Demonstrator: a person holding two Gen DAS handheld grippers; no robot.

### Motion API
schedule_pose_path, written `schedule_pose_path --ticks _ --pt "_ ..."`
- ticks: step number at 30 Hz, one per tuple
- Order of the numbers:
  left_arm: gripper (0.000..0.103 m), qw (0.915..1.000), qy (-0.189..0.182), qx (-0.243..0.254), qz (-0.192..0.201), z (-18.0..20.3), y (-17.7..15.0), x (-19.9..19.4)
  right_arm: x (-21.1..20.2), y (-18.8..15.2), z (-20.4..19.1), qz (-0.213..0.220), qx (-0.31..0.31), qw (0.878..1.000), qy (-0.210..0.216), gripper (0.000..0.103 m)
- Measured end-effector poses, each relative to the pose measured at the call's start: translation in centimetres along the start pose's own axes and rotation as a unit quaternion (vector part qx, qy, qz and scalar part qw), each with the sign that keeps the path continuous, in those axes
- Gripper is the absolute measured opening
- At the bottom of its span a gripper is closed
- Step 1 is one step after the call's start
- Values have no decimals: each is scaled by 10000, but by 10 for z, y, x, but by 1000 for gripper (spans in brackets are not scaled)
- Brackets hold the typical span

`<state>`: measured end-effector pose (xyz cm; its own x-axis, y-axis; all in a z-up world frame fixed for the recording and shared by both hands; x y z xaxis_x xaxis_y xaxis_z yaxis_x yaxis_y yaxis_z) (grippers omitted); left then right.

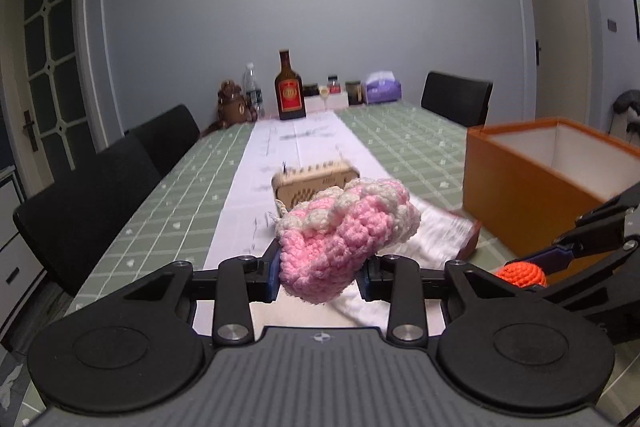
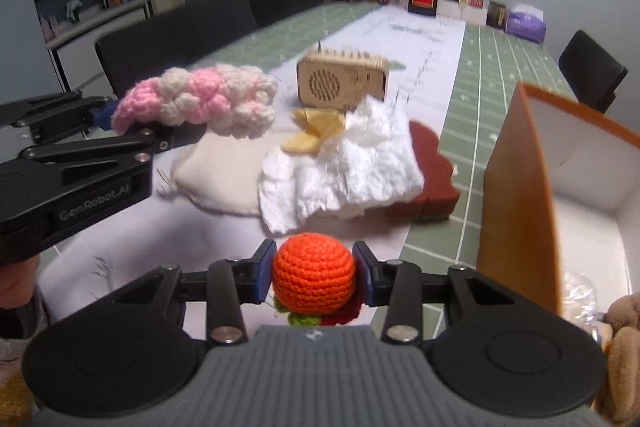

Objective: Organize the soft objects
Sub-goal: 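Carry the pink crocheted piece with the left gripper while the right carries the orange ball to the box, then open the left gripper to drop the pink crocheted piece into the box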

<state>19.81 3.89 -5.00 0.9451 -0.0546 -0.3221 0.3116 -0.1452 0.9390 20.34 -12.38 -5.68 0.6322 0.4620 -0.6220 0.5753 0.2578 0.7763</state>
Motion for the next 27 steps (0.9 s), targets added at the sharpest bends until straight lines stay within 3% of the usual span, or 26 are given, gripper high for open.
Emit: schedule_pose_path --ticks 4,6,10,17,27 --pt "40 9991 -276 -152 290 20 30 -4 -43 19 19 541 228 9983 -58 41" --pt "40 9983 -382 -159 404 37 44 0 -69 30 38 874 380 9952 -222 41" --pt "40 9963 -706 -325 372 75 66 20 -108 45 89 1140 478 9891 -795 41" --pt "40 9895 -1304 -614 115 142 84 56 -119 48 172 810 428 9855 -1426 41" --pt "40 9938 -1027 27 -418 197 69 98 -89 32 229 589 640 9877 -1303 41"
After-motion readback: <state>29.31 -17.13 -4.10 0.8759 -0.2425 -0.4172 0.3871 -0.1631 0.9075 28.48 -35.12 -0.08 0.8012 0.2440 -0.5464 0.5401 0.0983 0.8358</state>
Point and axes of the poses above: each gripper's, at about its wrist camera, not at the fingertips, and x roughly the way its jaws point, z to its right, y to its top, the point moved 9 cm from there along x, roughly the way its jaws point, and after that the axes turned 5 degrees about z, right-handed, at the moved point
